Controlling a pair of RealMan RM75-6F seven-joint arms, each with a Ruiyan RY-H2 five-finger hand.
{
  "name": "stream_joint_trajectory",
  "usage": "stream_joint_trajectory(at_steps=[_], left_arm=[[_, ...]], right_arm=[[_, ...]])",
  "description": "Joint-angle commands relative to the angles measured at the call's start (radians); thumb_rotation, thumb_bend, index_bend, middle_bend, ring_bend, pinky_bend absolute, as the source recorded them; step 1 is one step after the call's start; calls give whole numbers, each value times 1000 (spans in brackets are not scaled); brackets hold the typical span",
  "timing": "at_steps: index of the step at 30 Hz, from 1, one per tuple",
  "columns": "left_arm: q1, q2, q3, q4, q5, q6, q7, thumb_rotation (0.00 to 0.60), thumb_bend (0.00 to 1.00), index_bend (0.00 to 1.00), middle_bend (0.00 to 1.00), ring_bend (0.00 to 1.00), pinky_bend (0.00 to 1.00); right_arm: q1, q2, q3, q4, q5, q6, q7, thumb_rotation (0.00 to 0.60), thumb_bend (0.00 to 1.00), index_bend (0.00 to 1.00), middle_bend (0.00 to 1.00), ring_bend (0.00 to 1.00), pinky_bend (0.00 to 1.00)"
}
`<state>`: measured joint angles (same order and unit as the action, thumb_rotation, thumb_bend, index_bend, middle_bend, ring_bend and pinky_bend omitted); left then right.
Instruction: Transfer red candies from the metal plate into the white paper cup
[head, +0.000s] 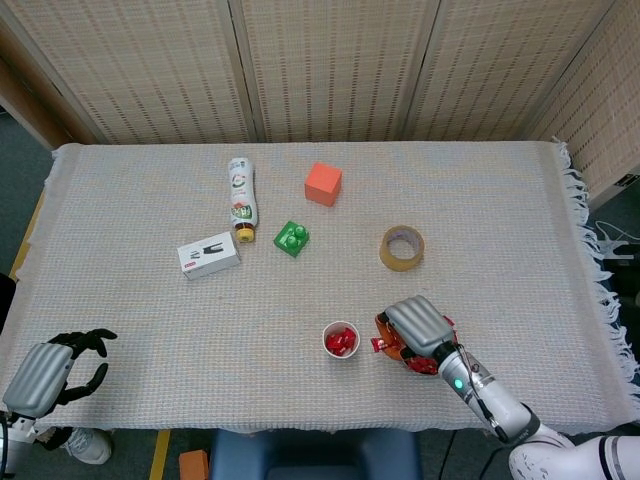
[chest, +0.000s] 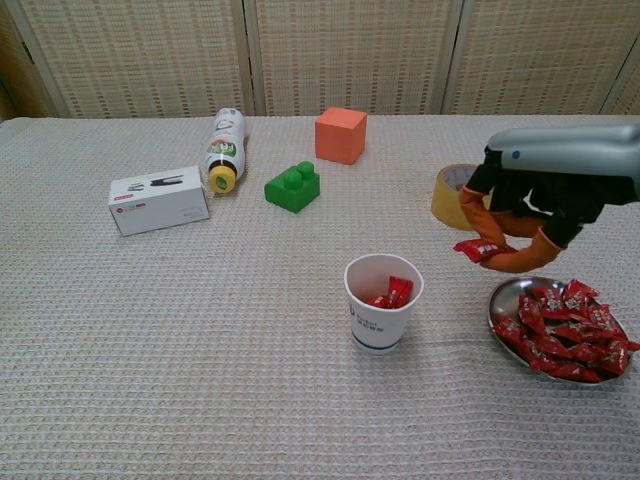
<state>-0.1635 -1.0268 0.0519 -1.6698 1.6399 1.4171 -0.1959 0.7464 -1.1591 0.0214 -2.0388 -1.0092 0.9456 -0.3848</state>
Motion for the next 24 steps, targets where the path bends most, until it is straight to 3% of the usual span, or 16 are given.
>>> stream_joint_trajectory(at_steps=[1, 12, 24], left_arm=[[1, 0, 0, 1, -1, 1, -1, 600, 432, 301, 477, 400, 414], [2, 0, -1, 3, -3, 4, -6, 600, 432, 301, 477, 400, 415], [2, 0, -1, 3, -1, 5, -7, 600, 431, 301, 478, 400, 415]], right_arm=[[20, -41, 22, 43, -4, -26, 17, 600, 291, 685, 880, 776, 1000], [51, -177, 66, 154, -28, -51, 64, 600, 290, 669, 880, 776, 1000], [48, -188, 50, 175, -34, -63, 67, 600, 279, 537, 880, 776, 1000]])
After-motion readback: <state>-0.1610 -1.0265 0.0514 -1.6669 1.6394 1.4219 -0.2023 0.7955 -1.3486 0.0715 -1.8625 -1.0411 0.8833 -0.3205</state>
